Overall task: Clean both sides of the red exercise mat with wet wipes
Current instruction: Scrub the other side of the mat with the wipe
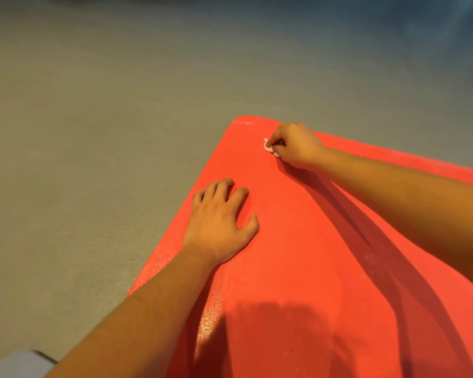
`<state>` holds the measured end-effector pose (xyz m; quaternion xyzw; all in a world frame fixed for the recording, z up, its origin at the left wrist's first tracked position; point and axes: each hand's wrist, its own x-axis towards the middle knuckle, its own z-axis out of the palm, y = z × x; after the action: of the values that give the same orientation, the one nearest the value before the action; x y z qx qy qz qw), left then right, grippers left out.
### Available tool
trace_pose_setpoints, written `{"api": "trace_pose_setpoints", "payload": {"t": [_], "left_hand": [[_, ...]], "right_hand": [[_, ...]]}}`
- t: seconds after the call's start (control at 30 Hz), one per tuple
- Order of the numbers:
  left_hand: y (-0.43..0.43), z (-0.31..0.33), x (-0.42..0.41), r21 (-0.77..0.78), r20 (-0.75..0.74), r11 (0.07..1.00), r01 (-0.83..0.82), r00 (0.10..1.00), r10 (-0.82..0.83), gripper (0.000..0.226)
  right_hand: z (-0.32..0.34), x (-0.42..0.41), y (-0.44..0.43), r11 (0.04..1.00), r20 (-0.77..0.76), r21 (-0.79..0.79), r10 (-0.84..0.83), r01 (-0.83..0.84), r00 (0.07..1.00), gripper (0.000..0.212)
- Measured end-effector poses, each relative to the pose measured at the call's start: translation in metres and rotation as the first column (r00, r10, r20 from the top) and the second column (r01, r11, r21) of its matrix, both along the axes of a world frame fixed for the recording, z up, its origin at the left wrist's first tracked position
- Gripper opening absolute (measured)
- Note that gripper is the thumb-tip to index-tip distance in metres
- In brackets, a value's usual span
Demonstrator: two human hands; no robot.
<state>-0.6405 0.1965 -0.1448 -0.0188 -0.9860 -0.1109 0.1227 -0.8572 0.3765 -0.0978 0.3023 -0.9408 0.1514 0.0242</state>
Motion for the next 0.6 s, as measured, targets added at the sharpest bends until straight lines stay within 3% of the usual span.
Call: {"api": "trace_pose_setpoints", "payload": {"t": [0.27, 0.6], "left_hand": [[0.0, -0.001, 0.001, 0.024, -0.02, 1.0, 0.006, 1.0, -0.005, 0.055], [-0.001, 0.004, -0.002, 0.074, -0.074, 0.997, -0.001, 0.997, 0.006, 0.043]], "right_hand": [[-0.014, -0.004, -0.014, 0.985, -0.057, -0.014, -0.173, 0.173, 0.983, 0.02], [-0.021, 0.106, -0.002, 0.976, -0.127, -0.073, 0.194, -0.204, 0.973, 0.018]]}}
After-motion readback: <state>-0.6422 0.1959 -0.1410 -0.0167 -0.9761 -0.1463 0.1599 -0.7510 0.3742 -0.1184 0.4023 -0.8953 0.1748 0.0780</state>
